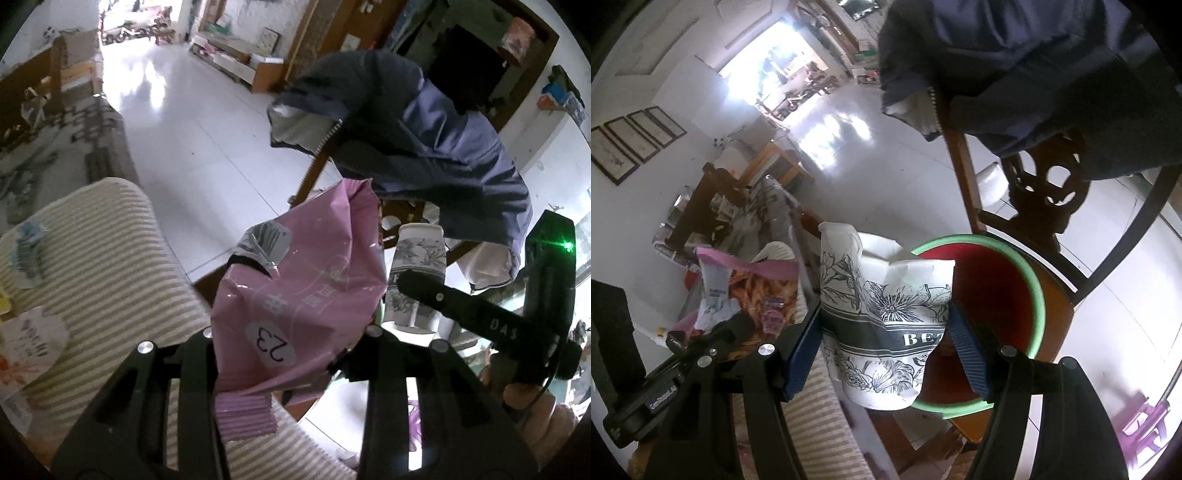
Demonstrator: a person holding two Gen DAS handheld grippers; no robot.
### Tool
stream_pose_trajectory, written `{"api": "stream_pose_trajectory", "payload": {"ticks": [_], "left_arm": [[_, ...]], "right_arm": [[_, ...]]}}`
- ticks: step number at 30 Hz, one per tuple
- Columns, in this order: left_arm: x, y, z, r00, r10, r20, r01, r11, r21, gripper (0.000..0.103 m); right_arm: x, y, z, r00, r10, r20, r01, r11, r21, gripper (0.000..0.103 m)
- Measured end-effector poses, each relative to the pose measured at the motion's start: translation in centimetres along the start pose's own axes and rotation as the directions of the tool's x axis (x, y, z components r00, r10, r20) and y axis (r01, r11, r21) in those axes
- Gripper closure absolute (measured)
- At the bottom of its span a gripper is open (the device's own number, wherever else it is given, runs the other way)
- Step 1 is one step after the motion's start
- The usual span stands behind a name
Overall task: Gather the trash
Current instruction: 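Drop the pink bag and paper cup into the red bin, opening both grippers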
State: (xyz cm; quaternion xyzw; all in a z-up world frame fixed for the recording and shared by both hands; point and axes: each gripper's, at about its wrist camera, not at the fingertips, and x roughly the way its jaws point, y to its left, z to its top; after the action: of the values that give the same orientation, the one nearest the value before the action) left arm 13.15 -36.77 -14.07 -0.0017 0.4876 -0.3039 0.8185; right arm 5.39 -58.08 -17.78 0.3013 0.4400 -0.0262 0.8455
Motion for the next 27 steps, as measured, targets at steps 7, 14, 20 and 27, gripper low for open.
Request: {"api": "stream_pose_trajectory", "payload": {"ticks": [7, 14, 20, 27], "left_arm": [[1.9, -1.2, 0.2, 0.999, -0.018, -0.041, 0.018, 1.000, 0.015, 0.035], [1.3, -1.3, 0.1, 1.000, -0.007, -0.028, 0.008, 1.000, 0.028, 0.035], [-0.7, -0.9, -0.1, 1.000, 0.005, 0.014, -0.006, 0.999, 0.041, 0.035], [-4.2, 0.4, -1.0, 0.997, 0.028, 0.072, -0.030, 0.999, 0.024, 0.035]], "right_arm": [[0.5, -2.0, 0.1, 1.000, -0.008, -0.026, 0.010, 0.998, 0.060, 0.025], [-0.3, -2.6, 0.0, 1.000, -0.015, -0.007, 0.015, 0.996, 0.089, 0.024], [-0.9, -2.0, -0.1, 1.000, -0.017, 0.020, 0.016, 0.996, 0.093, 0.023], [-1.4, -0.3, -0.7, 0.999, -0.014, 0.036, 0.011, 0.996, 0.086, 0.023]]}}
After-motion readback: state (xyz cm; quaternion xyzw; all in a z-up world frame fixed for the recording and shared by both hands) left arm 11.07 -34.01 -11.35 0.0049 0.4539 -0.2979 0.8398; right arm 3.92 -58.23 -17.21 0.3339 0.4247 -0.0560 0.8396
